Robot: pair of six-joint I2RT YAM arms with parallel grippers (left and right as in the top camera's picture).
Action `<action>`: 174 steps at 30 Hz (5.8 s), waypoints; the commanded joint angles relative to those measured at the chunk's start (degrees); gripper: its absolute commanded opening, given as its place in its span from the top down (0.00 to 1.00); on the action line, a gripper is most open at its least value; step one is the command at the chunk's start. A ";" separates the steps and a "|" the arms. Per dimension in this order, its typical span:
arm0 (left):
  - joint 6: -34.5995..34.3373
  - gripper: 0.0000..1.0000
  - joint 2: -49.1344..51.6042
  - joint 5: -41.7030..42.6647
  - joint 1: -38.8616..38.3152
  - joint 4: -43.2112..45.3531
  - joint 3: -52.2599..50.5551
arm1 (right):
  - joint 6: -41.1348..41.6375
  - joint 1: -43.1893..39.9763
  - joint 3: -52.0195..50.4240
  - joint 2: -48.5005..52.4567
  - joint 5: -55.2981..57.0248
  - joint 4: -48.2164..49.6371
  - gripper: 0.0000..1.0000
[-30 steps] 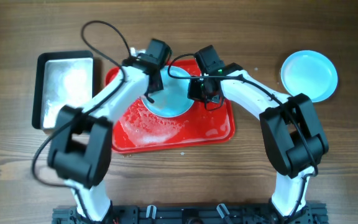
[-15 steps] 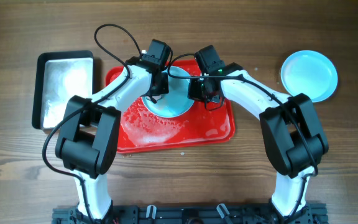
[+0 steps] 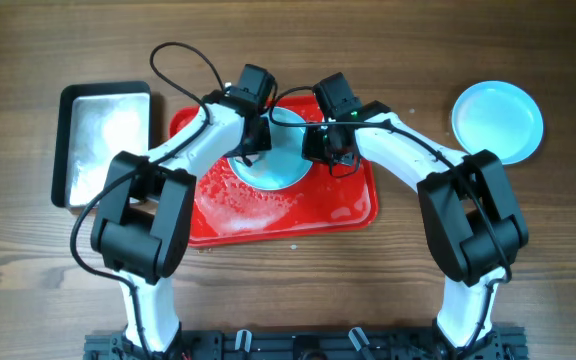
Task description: Clean dirty plates on tray and stack at the side
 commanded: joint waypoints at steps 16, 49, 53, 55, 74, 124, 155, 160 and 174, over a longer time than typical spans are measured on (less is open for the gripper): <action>-4.37 0.96 9.40 0.33 10.14 -10.58 -3.54 | -0.76 -0.26 -0.17 1.18 0.76 -0.09 0.96; 5.11 0.96 5.70 7.15 6.75 -38.07 21.07 | -1.70 -0.26 -0.17 1.18 -0.31 0.37 0.96; 4.96 0.96 -2.69 7.08 6.93 -36.30 21.07 | -1.70 -0.26 -0.17 1.18 -0.31 0.37 0.96; 2.58 0.96 -6.14 5.73 7.98 -35.56 21.07 | -1.73 -0.26 -0.17 1.18 -0.31 0.35 0.96; 2.05 0.96 -9.60 5.64 12.74 -35.08 21.05 | -15.32 -0.24 -0.17 -13.07 16.87 -10.38 0.96; 12.09 0.00 -10.62 2.67 38.18 -20.24 7.04 | -15.39 -17.00 -0.15 -30.23 11.85 -13.16 0.96; 6.05 0.00 -22.40 11.63 7.19 -20.87 11.37 | -9.81 -60.11 -0.17 -9.05 3.54 -10.84 0.96; 6.05 0.00 -22.40 11.63 7.19 -20.85 11.37 | -10.78 -59.63 -0.17 -8.87 3.39 -10.08 0.96; 6.10 0.00 -22.45 11.63 7.21 -20.90 11.37 | -18.88 -57.05 2.49 -24.06 -5.53 -11.10 0.49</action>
